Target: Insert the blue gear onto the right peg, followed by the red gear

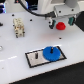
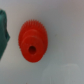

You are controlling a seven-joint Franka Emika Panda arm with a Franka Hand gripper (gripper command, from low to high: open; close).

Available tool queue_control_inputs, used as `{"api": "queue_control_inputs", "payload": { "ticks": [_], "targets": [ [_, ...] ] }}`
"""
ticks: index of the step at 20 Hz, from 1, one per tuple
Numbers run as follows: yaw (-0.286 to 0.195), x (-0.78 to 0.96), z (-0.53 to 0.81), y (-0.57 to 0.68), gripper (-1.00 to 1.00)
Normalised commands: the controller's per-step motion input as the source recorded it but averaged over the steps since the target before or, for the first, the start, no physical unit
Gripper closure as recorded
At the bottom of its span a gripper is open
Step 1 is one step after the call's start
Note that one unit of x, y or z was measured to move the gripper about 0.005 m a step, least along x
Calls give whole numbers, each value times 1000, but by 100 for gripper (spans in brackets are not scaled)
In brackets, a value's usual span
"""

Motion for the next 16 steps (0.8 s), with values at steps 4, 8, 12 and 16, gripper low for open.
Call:
{"api": "queue_control_inputs", "payload": {
  "ticks": [4,8,12,16],
  "targets": [
    [0,-326,-240,181,-100],
    [0,-356,-279,150,-100],
    [0,-361,-297,88,-100],
    [0,-364,-291,50,-100]
  ]
}}
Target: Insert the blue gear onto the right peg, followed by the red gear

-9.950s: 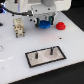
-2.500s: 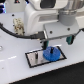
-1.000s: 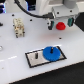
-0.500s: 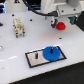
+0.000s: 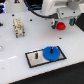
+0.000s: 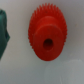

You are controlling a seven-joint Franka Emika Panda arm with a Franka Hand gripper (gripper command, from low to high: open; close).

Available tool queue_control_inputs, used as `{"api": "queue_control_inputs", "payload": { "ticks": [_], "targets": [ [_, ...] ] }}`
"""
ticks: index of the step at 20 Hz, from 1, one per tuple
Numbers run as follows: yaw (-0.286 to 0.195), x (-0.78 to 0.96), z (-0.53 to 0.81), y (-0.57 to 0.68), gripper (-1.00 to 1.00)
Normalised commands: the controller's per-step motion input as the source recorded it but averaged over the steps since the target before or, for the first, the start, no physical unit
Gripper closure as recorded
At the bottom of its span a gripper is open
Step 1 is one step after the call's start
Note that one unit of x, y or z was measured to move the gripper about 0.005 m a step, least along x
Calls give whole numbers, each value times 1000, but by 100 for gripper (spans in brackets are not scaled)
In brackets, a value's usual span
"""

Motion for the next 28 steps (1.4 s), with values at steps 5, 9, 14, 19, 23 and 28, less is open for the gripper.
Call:
{"api": "queue_control_inputs", "payload": {
  "ticks": [5,9,14,19,23,28],
  "targets": [
    [0,-273,-272,1,100],
    [0,-294,-201,10,100],
    [0,-267,-145,82,100],
    [0,-53,172,29,100],
    [0,246,493,-184,100],
    [0,265,471,-406,100]
  ]
}}
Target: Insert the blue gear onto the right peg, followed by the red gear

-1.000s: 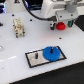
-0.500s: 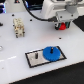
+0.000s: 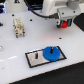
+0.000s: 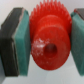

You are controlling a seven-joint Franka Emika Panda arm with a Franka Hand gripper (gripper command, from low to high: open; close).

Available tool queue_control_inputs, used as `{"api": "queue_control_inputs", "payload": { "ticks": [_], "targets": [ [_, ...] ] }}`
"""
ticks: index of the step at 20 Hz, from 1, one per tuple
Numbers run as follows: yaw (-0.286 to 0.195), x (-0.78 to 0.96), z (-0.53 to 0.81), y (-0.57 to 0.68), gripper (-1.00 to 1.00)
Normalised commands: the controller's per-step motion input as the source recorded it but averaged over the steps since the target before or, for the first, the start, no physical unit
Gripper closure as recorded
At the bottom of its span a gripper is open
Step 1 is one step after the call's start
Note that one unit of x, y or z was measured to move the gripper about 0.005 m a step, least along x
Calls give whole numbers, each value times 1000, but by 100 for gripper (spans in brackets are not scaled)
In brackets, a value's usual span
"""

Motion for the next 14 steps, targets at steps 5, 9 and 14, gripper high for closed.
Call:
{"api": "queue_control_inputs", "payload": {
  "ticks": [5,9,14],
  "targets": [
    [0,302,374,-535,100],
    [0,428,314,-537,100],
    [0,563,301,-446,100]
  ]
}}
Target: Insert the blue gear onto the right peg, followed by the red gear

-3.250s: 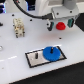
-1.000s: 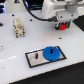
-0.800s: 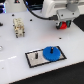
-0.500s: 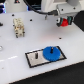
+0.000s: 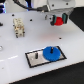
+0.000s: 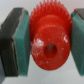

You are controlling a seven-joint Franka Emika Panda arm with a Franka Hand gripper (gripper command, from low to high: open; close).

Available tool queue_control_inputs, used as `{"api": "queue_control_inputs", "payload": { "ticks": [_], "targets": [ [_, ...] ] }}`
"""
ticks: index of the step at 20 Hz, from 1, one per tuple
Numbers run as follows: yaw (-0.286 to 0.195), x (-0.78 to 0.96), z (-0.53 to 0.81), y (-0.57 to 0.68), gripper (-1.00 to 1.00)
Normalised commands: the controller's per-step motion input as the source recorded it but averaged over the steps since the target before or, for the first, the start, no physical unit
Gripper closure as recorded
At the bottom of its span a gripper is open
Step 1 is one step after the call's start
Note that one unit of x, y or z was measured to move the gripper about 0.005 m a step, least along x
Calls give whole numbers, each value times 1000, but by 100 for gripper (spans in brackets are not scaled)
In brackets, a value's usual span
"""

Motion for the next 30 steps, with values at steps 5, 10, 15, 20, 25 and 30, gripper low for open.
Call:
{"api": "queue_control_inputs", "payload": {
  "ticks": [5,10,15,20,25,30],
  "targets": [
    [0,714,277,-378,100],
    [0,795,258,-288,100],
    [0,797,251,-171,100],
    [0,765,185,-144,100],
    [0,582,33,-27,100],
    [0,379,0,-133,100]
  ]
}}
